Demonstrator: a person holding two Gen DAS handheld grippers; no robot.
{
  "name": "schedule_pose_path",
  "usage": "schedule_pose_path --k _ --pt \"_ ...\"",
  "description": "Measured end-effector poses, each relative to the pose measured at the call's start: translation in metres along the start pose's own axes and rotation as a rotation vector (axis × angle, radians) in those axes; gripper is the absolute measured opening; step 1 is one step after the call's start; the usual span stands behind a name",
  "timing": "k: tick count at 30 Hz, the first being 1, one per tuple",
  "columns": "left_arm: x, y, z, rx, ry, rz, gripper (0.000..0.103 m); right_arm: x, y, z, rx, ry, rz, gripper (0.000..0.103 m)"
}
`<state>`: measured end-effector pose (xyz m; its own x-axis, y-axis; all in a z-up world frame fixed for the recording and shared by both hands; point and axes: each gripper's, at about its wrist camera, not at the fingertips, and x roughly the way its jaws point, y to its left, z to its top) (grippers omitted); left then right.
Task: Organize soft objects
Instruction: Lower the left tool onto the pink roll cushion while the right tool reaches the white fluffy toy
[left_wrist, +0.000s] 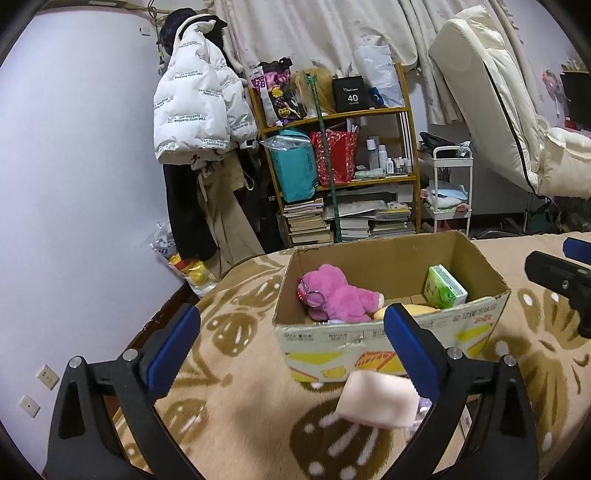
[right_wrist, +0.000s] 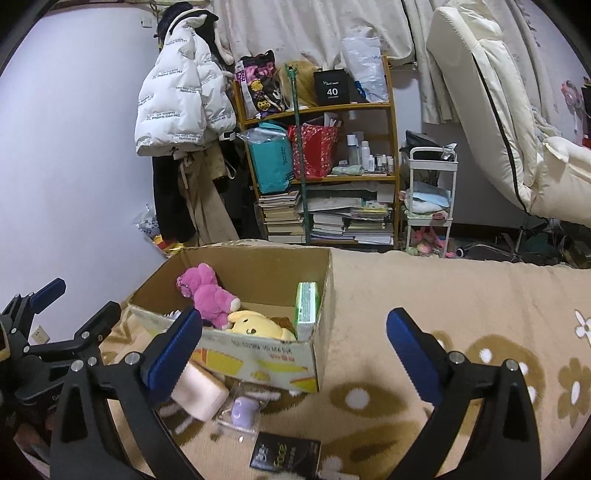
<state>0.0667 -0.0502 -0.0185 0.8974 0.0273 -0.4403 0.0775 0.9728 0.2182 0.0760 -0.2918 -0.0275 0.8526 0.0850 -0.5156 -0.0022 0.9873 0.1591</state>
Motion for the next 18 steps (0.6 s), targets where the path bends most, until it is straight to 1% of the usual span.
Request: schedule_pose_path --k 6,9,15,18 --pt "-0.019 0.003 -0.007 0.029 0.009 0.011 0.099 -0.016 -0.002 -0.003 -0.006 0.029 -0.021 0.103" --pt "-0.024 0.005 -0.008 0.037 0.019 0.012 0.099 -0.022 -0.006 -0.008 0.017 0.061 -0.027 0.103" --pt "-0.025 0.007 -0.012 0.028 0.060 -0.009 0.099 -0.024 -0.016 -0.023 0.082 0.145 -0.033 0.103" --pt "-0.020 0.008 -0.015 0.019 0.083 -0.036 0.099 -0.024 -0.019 -0.030 0.098 0.180 -0.046 0.103"
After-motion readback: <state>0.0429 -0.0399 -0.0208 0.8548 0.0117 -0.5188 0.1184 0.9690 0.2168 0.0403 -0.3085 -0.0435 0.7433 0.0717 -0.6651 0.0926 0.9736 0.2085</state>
